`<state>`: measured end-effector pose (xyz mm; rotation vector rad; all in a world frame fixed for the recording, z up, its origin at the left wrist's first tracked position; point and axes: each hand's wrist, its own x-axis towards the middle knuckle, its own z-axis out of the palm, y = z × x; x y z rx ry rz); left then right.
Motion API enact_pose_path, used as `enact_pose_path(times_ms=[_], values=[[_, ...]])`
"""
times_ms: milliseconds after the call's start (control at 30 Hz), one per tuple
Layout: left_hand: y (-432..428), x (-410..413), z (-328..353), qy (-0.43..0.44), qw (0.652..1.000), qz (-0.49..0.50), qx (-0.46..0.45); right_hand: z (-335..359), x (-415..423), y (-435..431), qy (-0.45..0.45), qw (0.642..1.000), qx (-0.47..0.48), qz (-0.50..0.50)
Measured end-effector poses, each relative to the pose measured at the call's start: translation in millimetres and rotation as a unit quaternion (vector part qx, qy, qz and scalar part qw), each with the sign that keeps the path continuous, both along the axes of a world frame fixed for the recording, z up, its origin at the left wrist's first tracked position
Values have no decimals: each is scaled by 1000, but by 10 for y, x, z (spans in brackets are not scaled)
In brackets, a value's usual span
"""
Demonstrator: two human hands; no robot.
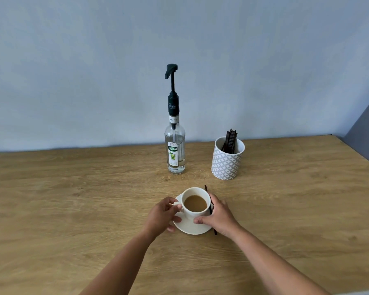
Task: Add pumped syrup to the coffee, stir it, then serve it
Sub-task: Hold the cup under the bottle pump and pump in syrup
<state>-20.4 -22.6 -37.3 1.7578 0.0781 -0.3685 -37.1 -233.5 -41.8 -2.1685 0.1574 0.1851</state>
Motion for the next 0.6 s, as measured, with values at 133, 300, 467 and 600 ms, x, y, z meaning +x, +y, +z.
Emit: enact_pose_path(times_ms=[133, 300, 467, 600], values=[[5, 27, 38, 5, 1000, -2, -23, 76, 0, 16, -12, 1000, 9, 5], [32, 113, 217, -8, 996, 1, -91, 351, 88, 58, -47, 997, 61, 21], [85, 225, 625, -30, 990, 2, -139, 729, 226, 103, -82, 987, 133, 42], [165, 279, 993, -34, 983, 5, -179, 1060, 340, 190, -109, 984, 134, 50]])
